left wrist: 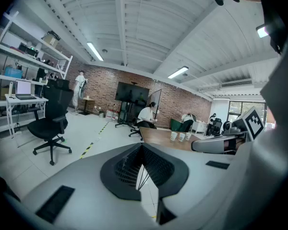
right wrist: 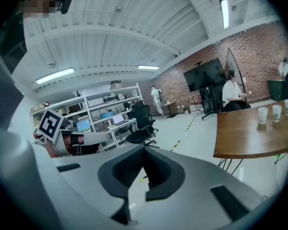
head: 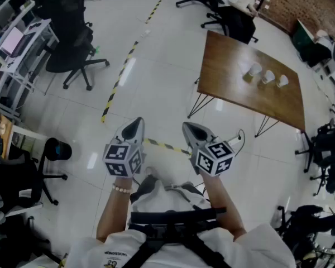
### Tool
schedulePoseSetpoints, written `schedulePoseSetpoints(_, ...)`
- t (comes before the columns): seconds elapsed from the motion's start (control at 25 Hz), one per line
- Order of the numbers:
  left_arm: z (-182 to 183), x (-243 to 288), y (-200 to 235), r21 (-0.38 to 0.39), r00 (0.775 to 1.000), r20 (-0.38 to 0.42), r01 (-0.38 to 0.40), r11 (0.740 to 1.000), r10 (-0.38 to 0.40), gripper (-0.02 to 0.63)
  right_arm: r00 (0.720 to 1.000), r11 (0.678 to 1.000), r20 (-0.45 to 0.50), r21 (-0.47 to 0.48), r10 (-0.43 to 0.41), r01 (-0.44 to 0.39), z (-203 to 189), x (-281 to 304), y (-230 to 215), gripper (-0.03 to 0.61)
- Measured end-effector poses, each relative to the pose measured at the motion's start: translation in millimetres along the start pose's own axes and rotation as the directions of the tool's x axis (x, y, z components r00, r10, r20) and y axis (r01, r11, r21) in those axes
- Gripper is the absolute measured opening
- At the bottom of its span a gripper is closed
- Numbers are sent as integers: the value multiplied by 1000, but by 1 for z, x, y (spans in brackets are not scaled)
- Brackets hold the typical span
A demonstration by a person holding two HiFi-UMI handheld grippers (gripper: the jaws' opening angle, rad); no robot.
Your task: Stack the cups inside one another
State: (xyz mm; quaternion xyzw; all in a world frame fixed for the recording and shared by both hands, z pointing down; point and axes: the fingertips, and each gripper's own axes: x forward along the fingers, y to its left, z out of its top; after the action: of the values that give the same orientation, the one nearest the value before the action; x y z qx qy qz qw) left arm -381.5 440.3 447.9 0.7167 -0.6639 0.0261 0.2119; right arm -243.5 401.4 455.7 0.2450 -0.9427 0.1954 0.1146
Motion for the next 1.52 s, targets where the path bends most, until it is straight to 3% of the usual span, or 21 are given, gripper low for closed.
schedulePoseSetpoints(0.24, 1, 3, 14, 5, 999, -14, 34, 999, -34, -8, 1000, 1000, 14, 12, -18, 18, -1, 18, 8, 6)
schedulePoseSetpoints(0.36, 1, 13, 11, 6, 996, -27, 88, 996, -88, -8, 998, 999, 36, 20, -49, 49, 2, 21, 3, 21)
schedulePoseSetpoints(0.72, -1, 59, -23, -3, 958, -96, 271, 963, -270, -9, 979, 980, 93, 101, -184, 174, -2, 12, -17, 23)
schedulePoseSetpoints(1.08, -2, 148, -84, 2, 919, -150, 369, 930, -364, -8, 897, 908, 175, 187, -405, 374, 18, -51, -144, 12)
schedulePoseSetpoints(1.52, 12, 307, -187, -41, 911, -171, 375, 926, -376, -8, 890, 906, 179, 153, -419, 395, 72, -69, -319, 31)
